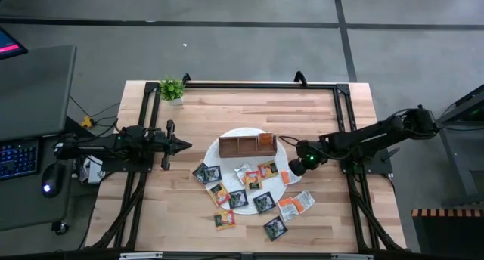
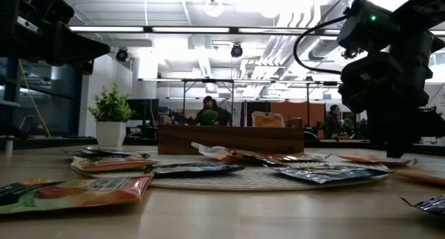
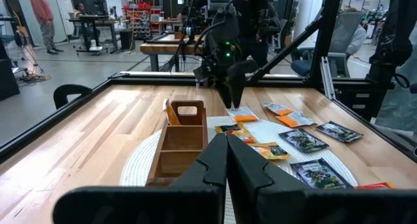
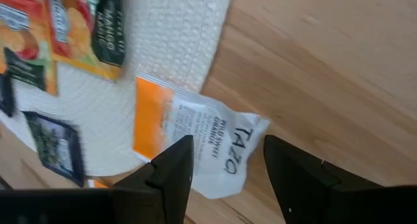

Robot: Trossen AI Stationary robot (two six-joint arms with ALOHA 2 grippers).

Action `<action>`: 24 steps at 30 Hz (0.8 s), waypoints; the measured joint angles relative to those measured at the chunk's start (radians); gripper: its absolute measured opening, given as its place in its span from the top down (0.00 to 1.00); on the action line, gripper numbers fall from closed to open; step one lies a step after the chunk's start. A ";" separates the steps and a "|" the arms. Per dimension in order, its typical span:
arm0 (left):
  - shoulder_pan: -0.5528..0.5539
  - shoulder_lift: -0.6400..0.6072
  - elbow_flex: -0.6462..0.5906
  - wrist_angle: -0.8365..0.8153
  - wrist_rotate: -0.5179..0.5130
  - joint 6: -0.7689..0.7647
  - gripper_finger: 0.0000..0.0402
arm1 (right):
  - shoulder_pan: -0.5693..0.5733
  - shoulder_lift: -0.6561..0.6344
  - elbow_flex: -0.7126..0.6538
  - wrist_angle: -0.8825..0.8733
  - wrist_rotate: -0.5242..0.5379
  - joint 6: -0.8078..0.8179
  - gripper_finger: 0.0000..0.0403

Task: Pick & Place Tea
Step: Put the white tea bag into the right section of the wooden organizer

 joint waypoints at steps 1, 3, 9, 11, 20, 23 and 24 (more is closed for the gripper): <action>0.000 0.000 0.000 0.000 0.000 0.000 1.00 | 0.000 0.000 0.000 0.003 0.000 0.000 0.54; 0.000 0.000 0.000 0.000 0.000 0.000 1.00 | 0.000 0.000 0.000 0.009 0.000 0.000 0.54; 0.000 0.000 0.000 0.000 0.000 0.000 1.00 | 0.000 0.014 0.000 0.009 -0.021 0.001 0.55; 0.000 0.000 0.000 0.000 0.000 0.000 1.00 | -0.001 0.031 0.002 0.011 -0.035 0.002 0.57; 0.000 0.000 0.000 0.000 0.000 0.000 1.00 | -0.001 0.067 0.003 0.044 -0.057 -0.008 0.67; 0.000 0.000 0.000 0.000 0.000 0.000 1.00 | -0.001 0.068 0.003 0.037 -0.055 -0.010 0.70; 0.000 0.000 0.000 0.000 0.000 0.000 1.00 | -0.001 0.068 0.003 0.034 -0.053 -0.010 0.71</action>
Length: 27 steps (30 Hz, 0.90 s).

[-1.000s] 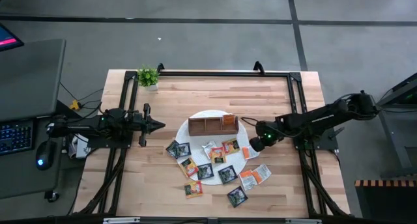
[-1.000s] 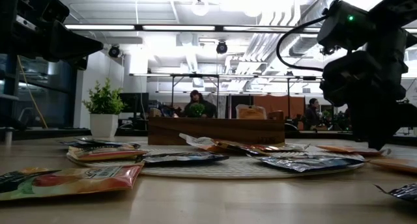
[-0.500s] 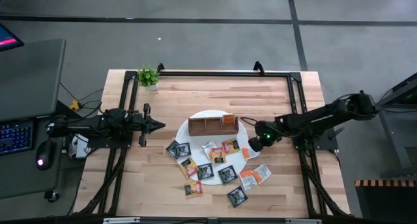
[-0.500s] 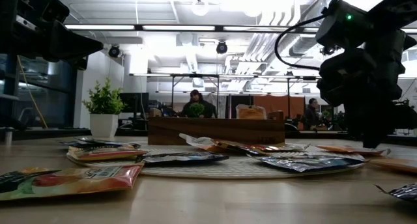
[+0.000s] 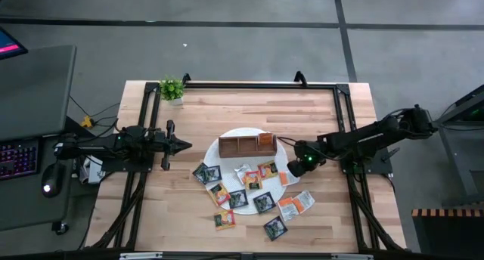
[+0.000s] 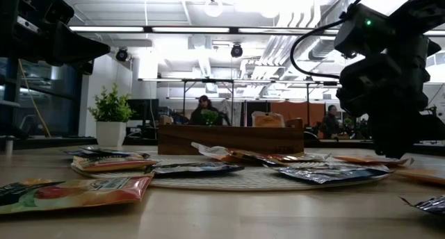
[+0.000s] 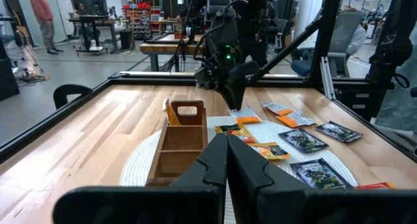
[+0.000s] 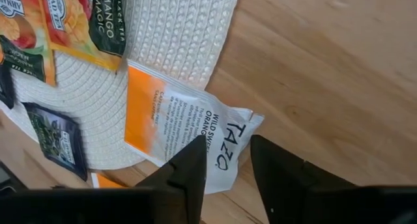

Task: Pick & Place Tea
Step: Put the white tea bag into the right section of the wooden organizer

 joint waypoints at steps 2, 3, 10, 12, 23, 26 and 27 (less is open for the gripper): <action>0.000 0.000 0.000 0.000 0.000 0.000 1.00 | 0.000 0.000 0.000 -0.004 0.003 -0.005 0.74; 0.000 0.000 0.000 0.000 0.000 0.000 1.00 | 0.000 0.000 0.000 -0.006 0.005 -0.007 0.76; 0.000 0.000 0.000 0.000 0.000 0.000 1.00 | 0.000 0.000 -0.002 -0.016 0.009 -0.038 0.89; 0.000 0.000 0.000 0.000 0.000 0.000 1.00 | 0.000 0.000 -0.002 -0.016 0.009 -0.041 0.93; 0.000 0.000 0.000 0.000 -0.001 0.000 1.00 | -0.013 -0.002 -0.002 -0.016 0.002 -0.091 1.00; 0.000 0.000 0.000 0.000 -0.001 0.000 1.00 | -0.013 -0.022 -0.002 -0.019 0.025 -0.094 1.00; 0.000 0.000 0.000 0.000 -0.001 0.000 1.00 | -0.013 -0.033 -0.002 -0.019 0.035 -0.095 1.00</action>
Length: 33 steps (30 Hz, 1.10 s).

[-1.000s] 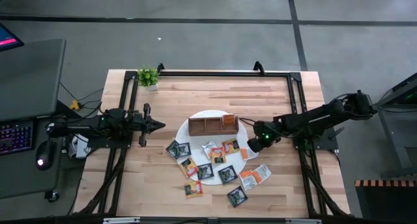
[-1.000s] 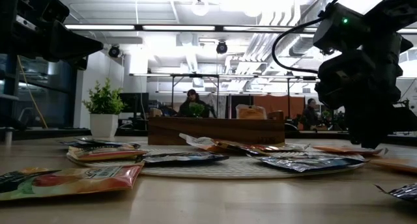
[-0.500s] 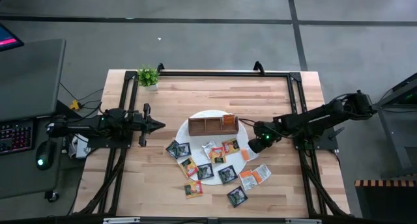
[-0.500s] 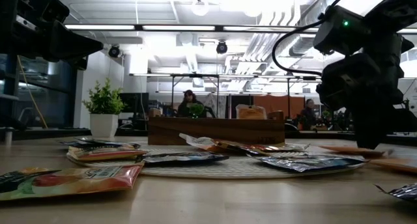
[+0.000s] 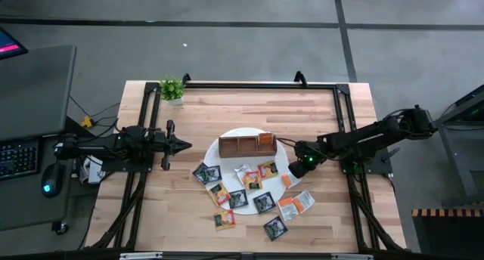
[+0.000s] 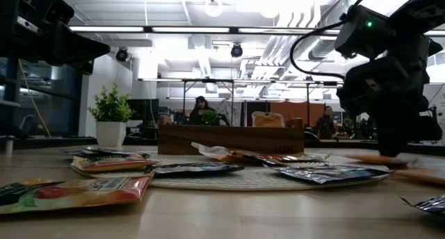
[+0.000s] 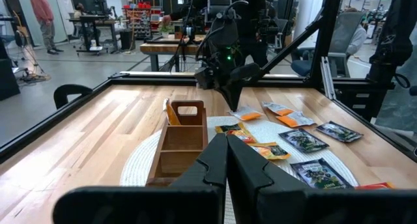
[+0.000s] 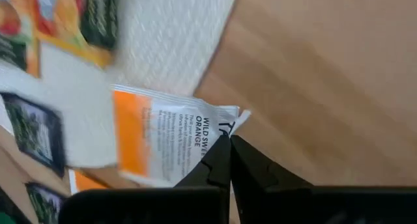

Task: Pick & Place Tea
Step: Put the white tea bag into the right section of the wooden organizer

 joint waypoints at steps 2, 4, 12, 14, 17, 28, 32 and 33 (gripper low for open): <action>0.000 0.000 0.000 0.000 0.000 0.000 1.00 | 0.000 -0.024 0.001 0.000 0.021 -0.007 1.00; 0.000 0.000 0.000 0.000 0.000 0.000 1.00 | 0.000 -0.043 0.016 -0.025 0.045 -0.021 1.00; 0.000 0.000 0.000 0.000 0.001 0.000 1.00 | -0.005 -0.098 0.158 -0.238 0.166 -0.140 1.00; 0.000 0.000 0.000 0.000 0.000 0.000 1.00 | -0.011 -0.099 0.207 -0.295 0.184 -0.178 1.00; 0.000 0.000 0.000 0.000 0.001 0.000 1.00 | -0.024 -0.099 0.284 -0.377 0.205 -0.256 1.00; 0.000 0.000 0.000 0.000 0.001 0.000 1.00 | -0.053 -0.083 0.530 -0.612 0.435 -0.649 1.00; 0.000 0.000 0.000 0.000 0.001 0.000 1.00 | -0.053 -0.034 0.582 -0.634 0.525 -0.798 1.00; 0.000 0.000 0.000 0.000 0.001 0.000 1.00 | -0.053 -0.017 0.594 -0.634 0.546 -0.836 1.00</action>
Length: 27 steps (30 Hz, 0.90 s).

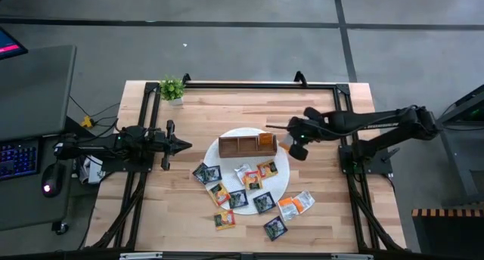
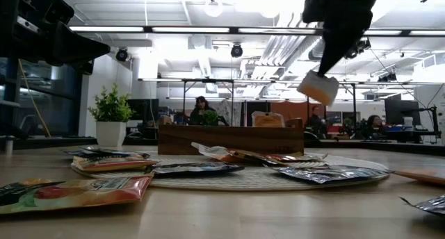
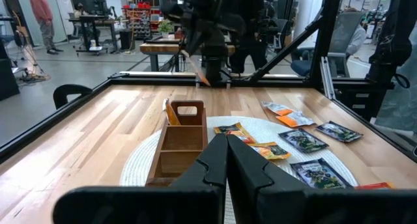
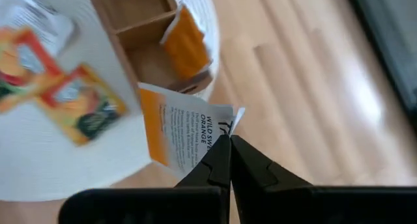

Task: Pick & Place Tea
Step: Put the white tea bag into the right section of the wooden organizer

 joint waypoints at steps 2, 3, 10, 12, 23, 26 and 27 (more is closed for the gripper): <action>0.000 0.000 0.000 0.000 0.000 0.000 1.00 | 0.000 0.038 0.025 0.001 0.037 -0.078 1.00; 0.000 0.000 0.000 0.000 0.000 0.000 1.00 | 0.000 0.059 0.039 0.001 0.054 -0.114 1.00; 0.000 0.000 0.000 0.000 0.000 0.000 1.00 | 0.000 0.209 0.155 0.007 0.155 -0.333 1.00; 0.000 0.000 0.000 0.000 0.000 0.000 1.00 | 0.000 0.237 0.184 0.017 0.182 -0.380 1.00; 0.000 0.000 0.000 0.000 0.001 0.000 1.00 | -0.029 0.336 0.293 0.049 0.153 -0.520 1.00; 0.000 0.000 0.000 0.000 0.001 0.000 1.00 | -0.028 0.358 0.309 0.049 0.129 -0.552 1.00; 0.000 0.000 0.000 0.000 0.001 0.000 1.00 | -0.029 0.362 0.311 0.052 0.120 -0.559 1.00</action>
